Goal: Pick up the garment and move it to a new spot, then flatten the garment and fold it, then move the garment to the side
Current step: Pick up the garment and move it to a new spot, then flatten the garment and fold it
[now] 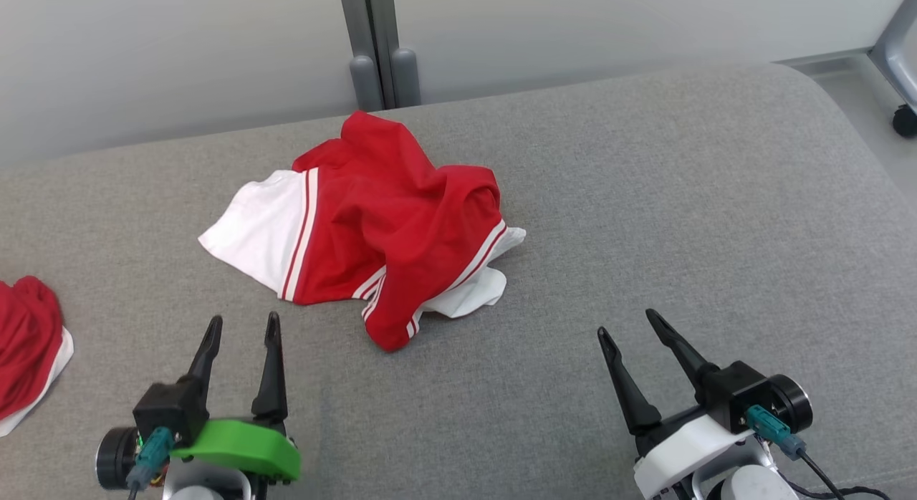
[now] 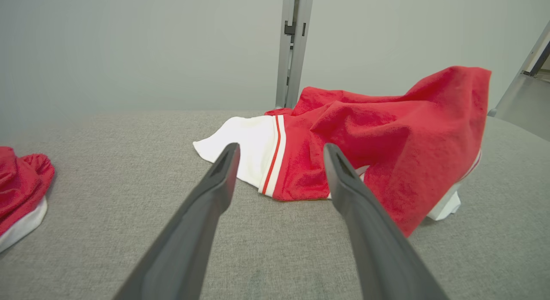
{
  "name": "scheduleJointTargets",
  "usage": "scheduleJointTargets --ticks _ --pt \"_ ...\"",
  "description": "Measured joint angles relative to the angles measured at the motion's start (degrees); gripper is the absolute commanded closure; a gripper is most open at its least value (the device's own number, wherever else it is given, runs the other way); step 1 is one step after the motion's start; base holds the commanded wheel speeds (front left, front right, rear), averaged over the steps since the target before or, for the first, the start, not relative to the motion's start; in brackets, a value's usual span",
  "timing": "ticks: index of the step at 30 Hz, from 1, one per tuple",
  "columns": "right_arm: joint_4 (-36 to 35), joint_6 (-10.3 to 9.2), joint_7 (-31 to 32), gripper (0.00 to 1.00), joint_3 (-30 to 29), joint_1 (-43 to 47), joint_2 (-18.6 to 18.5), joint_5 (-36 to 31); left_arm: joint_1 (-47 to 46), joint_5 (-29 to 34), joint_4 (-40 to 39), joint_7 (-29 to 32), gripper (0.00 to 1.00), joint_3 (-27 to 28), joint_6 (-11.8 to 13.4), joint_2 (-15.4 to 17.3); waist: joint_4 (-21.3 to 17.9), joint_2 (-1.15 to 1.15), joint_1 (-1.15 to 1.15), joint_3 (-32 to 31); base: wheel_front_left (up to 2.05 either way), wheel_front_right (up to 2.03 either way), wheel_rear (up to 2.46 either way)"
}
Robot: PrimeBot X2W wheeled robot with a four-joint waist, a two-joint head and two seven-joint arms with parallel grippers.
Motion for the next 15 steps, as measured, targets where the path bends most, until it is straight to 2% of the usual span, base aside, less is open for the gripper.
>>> scheduleJointTargets --ticks 7,15 --pt "0.7 0.00 0.0 0.00 -0.8 2.3 0.0 0.1 7.3 1.9 -3.6 0.0 0.00 3.8 -0.2 -1.6 1.4 0.00 0.00 -2.4 0.00 0.00 0.00" --pt "1.6 0.00 0.0 0.00 -1.0 2.5 0.0 -0.1 8.1 2.2 -4.5 0.0 0.00 2.4 -0.3 -1.9 2.8 0.00 0.00 -1.7 0.00 0.00 0.00"
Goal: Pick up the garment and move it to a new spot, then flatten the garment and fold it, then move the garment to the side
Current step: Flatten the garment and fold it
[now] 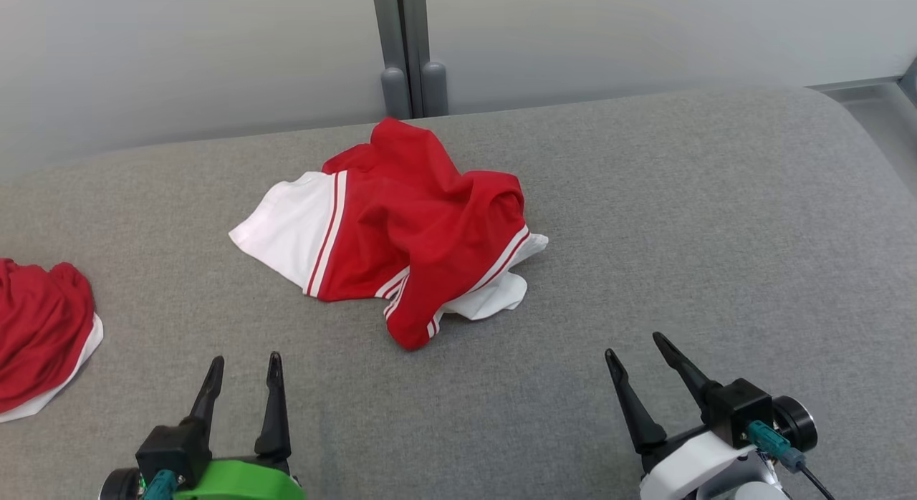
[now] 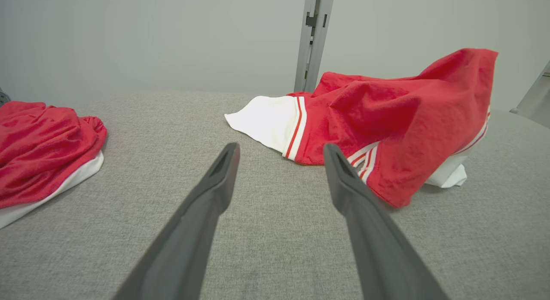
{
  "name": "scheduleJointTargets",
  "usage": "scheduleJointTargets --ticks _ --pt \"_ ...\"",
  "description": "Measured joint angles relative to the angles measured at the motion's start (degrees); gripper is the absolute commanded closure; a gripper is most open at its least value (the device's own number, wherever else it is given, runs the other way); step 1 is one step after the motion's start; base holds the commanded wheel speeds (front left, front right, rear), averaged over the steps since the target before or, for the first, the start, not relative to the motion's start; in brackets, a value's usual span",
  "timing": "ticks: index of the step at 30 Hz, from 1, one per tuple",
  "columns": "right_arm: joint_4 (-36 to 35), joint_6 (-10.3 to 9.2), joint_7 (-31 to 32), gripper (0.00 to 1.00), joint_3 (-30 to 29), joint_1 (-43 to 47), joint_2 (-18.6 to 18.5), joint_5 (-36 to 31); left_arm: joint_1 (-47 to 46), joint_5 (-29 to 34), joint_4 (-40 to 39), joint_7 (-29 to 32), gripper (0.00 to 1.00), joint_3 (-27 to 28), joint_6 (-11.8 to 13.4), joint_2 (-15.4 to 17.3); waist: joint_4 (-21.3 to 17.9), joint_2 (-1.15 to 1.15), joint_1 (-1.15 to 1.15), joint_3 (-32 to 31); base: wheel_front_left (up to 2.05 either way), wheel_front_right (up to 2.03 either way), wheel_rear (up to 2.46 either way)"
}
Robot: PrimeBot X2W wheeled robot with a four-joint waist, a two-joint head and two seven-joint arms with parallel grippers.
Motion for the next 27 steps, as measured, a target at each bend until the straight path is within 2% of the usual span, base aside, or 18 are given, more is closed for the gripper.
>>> scheduleJointTargets --ticks 9,18,23,24,25,27 --pt "6.8 0.00 0.0 0.00 4.9 -9.3 0.0 -2.4 -4.8 -2.3 -0.7 0.0 0.00 -2.1 0.0 0.0 2.4 0.00 0.00 4.4 0.00 0.00 0.00" --pt "20.6 0.00 0.0 0.00 12.8 -23.5 0.1 -2.4 -9.5 -5.0 -1.1 0.0 0.00 -4.8 0.0 0.9 6.2 0.00 0.00 9.9 0.00 0.00 0.00" --pt "28.4 0.00 0.0 0.00 15.7 -28.0 0.0 -2.3 -10.7 -5.8 -1.1 0.0 0.00 -5.4 0.0 1.3 8.6 0.00 0.00 12.1 0.00 0.00 0.00" --pt "29.9 0.00 0.0 0.69 16.4 -28.4 0.0 -1.2 -10.9 -5.9 -1.0 0.0 0.00 -5.5 0.0 1.3 9.1 0.00 0.00 12.4 0.00 0.00 0.00" --pt "30.8 -0.01 -0.1 1.00 17.1 -28.8 0.0 -0.5 -11.0 -6.0 -0.8 0.0 0.00 -5.7 0.0 1.3 9.5 0.00 0.00 12.7 0.00 0.00 0.00" --pt "31.8 -0.05 -0.2 1.00 18.4 -30.0 0.0 1.8 -11.0 -6.2 -0.4 0.0 0.00 -5.8 0.0 1.3 10.4 0.00 0.00 13.2 0.00 0.00 0.00"
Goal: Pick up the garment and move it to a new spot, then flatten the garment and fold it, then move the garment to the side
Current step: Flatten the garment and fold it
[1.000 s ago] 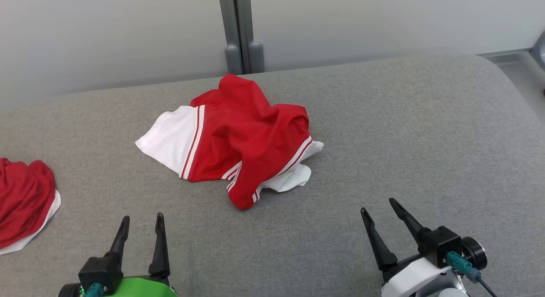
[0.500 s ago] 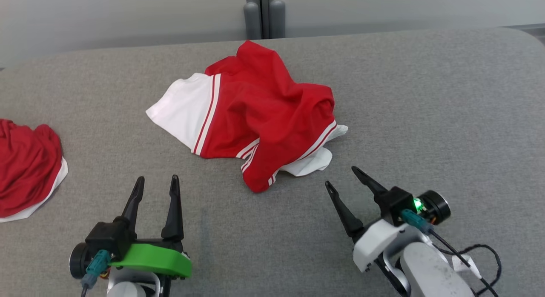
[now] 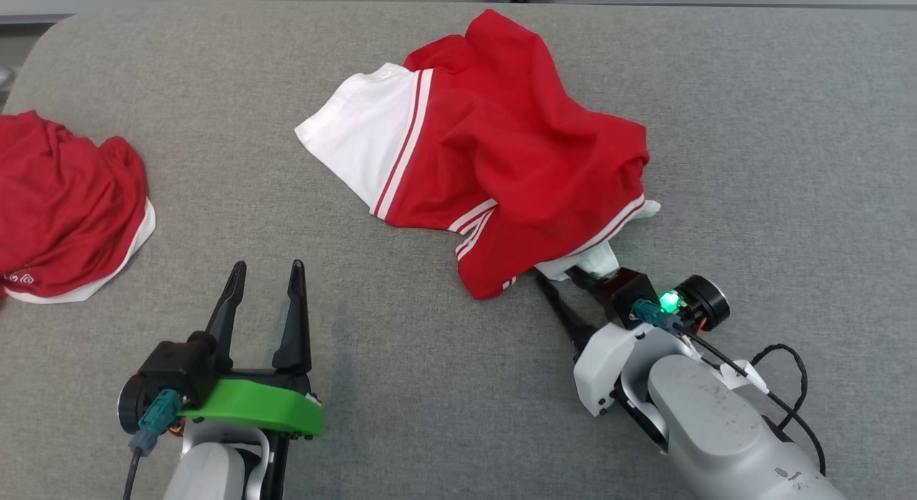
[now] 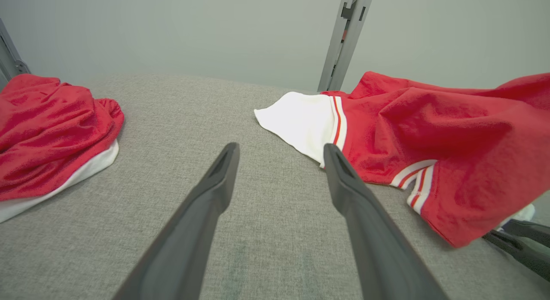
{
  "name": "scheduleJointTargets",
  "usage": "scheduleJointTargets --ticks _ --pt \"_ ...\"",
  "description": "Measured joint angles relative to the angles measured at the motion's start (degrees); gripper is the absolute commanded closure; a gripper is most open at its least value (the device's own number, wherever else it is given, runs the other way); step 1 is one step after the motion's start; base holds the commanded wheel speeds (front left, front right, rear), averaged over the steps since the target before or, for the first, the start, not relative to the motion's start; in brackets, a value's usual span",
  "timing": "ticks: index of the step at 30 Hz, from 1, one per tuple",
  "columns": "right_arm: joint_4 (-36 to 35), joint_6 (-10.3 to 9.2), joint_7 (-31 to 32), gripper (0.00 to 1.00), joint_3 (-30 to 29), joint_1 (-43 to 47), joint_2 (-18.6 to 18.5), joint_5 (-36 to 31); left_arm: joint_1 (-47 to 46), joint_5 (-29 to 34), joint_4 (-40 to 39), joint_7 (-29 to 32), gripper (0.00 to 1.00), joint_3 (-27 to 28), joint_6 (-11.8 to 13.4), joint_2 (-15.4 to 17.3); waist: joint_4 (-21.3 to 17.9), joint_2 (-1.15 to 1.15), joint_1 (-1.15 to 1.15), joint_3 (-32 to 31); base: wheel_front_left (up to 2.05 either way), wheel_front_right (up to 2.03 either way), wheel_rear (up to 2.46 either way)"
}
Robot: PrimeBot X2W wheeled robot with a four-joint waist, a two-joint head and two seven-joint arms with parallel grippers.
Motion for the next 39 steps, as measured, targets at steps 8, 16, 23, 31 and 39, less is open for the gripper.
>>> scheduleJointTargets --ticks 8,16,23,31,39 --pt "-8.1 0.02 0.2 1.00 5.0 -0.6 0.0 5.8 0.0 -0.1 0.5 0.0 0.00 0.1 0.0 -0.1 1.4 0.00 0.00 -0.7 0.00 0.00 0.00" --pt "-27.3 0.02 0.3 1.00 15.6 -14.1 0.0 18.2 0.6 0.3 1.1 0.0 0.00 0.9 0.0 -0.5 2.0 0.00 0.00 -3.1 0.00 0.00 0.00" --pt "-35.2 0.03 0.2 1.00 10.0 -32.0 0.1 24.6 1.1 0.2 2.2 0.0 0.00 1.3 0.0 -1.1 3.9 0.00 0.00 -4.6 0.00 0.00 0.00" --pt "-26.6 0.03 0.2 1.00 -2.6 -35.3 0.1 15.4 1.6 0.2 2.0 0.0 0.00 2.4 0.0 -1.2 4.0 0.00 0.01 -4.9 0.00 0.00 0.00" --pt "-18.7 0.03 0.2 1.00 -17.7 -18.8 0.0 0.2 1.6 0.3 1.4 0.0 0.00 2.4 0.0 -1.3 0.4 0.00 0.00 -3.3 0.00 0.00 0.00"
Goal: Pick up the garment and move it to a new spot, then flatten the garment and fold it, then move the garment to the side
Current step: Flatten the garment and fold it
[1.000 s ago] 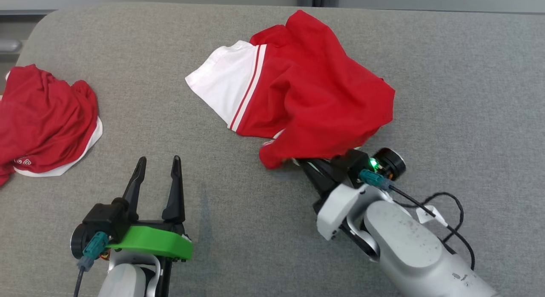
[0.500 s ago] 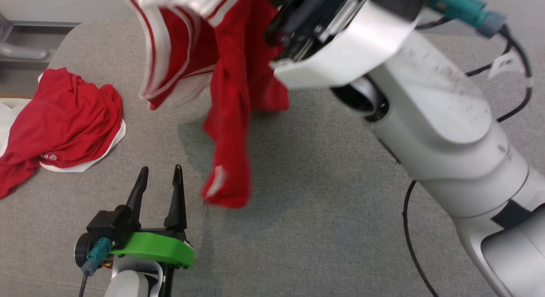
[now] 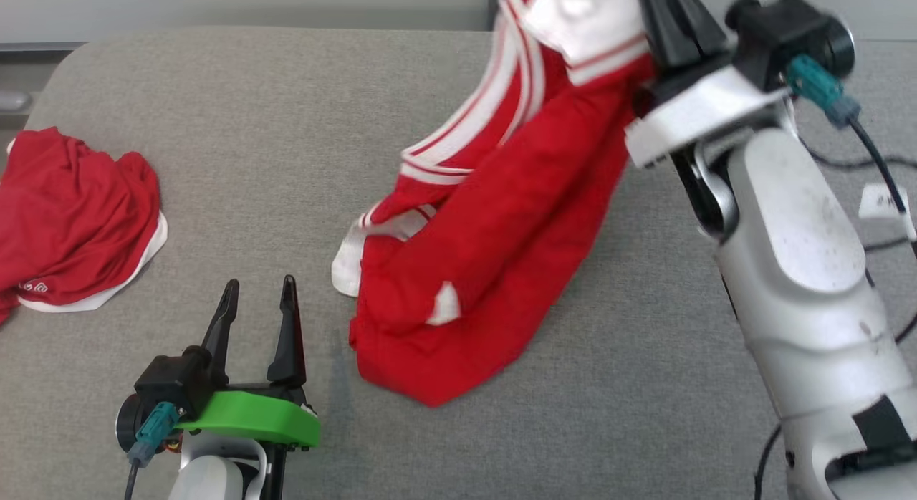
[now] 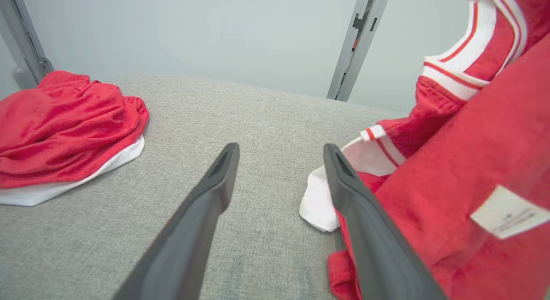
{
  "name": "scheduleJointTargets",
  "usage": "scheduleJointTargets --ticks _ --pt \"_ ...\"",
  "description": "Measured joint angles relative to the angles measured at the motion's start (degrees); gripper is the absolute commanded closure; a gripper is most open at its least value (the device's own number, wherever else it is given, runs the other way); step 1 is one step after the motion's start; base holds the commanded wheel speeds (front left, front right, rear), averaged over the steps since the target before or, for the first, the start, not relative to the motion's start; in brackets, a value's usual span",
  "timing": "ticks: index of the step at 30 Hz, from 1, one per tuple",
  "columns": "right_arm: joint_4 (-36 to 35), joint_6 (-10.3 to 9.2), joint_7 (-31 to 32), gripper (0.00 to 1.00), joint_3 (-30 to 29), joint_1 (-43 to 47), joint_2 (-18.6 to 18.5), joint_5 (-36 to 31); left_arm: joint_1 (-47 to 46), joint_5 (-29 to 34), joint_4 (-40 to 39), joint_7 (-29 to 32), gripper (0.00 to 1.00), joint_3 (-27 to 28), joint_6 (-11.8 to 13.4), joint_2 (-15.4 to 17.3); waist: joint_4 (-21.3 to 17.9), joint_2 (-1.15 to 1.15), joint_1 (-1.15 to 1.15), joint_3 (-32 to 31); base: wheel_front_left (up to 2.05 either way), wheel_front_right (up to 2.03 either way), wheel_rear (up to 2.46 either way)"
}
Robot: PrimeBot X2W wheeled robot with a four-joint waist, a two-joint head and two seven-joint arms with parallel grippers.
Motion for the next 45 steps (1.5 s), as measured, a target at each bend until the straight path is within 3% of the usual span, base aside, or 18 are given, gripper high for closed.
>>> scheduleJointTargets --ticks 1,2,3,7,12,18,29,44,45 --pt "0.7 0.00 0.0 0.95 -3.1 3.0 0.0 -1.5 0.0 0.0 -0.1 0.0 0.00 -0.2 0.0 0.0 -0.5 0.00 0.00 0.2 0.00 0.00 0.00" --pt "1.0 0.00 0.0 0.56 -5.8 5.9 -0.1 -3.2 -0.1 0.0 -0.2 0.0 0.00 -0.4 0.0 0.1 -1.0 0.00 0.00 0.5 0.00 0.00 0.00" --pt "1.1 0.00 0.0 0.00 -8.4 8.5 -0.5 -4.8 -0.1 0.0 -0.4 0.0 0.00 -0.7 0.0 0.2 -1.5 0.00 0.00 0.7 0.00 0.00 0.00" --pt "-0.8 0.00 0.0 0.00 -16.9 16.7 -0.4 -8.1 -0.3 0.0 -0.5 0.0 0.00 -1.7 0.0 0.6 -3.2 0.00 0.00 1.3 0.00 0.00 0.00" --pt "-4.9 0.00 0.0 0.00 -20.7 23.6 -0.1 -9.7 -0.4 0.0 -0.2 0.0 0.00 -2.1 0.0 0.9 -5.5 0.00 0.00 1.4 0.00 0.00 0.00" --pt "-7.8 0.00 0.0 0.00 -19.1 28.1 0.0 -7.6 -0.3 0.0 -0.1 0.0 0.00 -3.7 0.0 0.9 -7.5 0.00 0.00 0.7 0.00 0.00 0.00" --pt "-9.9 0.00 0.0 0.00 -17.1 31.9 0.0 -5.3 0.0 -4.2 4.9 0.0 0.00 -12.9 0.0 1.2 -9.8 0.00 0.00 0.0 0.00 0.00 0.00" --pt "-10.2 0.00 0.0 0.00 -15.2 32.5 0.0 -4.7 -0.7 -7.1 6.3 0.0 0.01 -11.3 0.0 1.7 -12.0 0.00 0.00 1.2 0.00 0.00 0.00" --pt "-10.2 0.00 0.0 0.00 -15.1 32.5 0.0 -4.7 -0.7 -7.2 6.3 0.0 0.52 -11.4 0.0 1.8 -12.1 0.00 0.00 1.2 0.00 0.00 0.00"
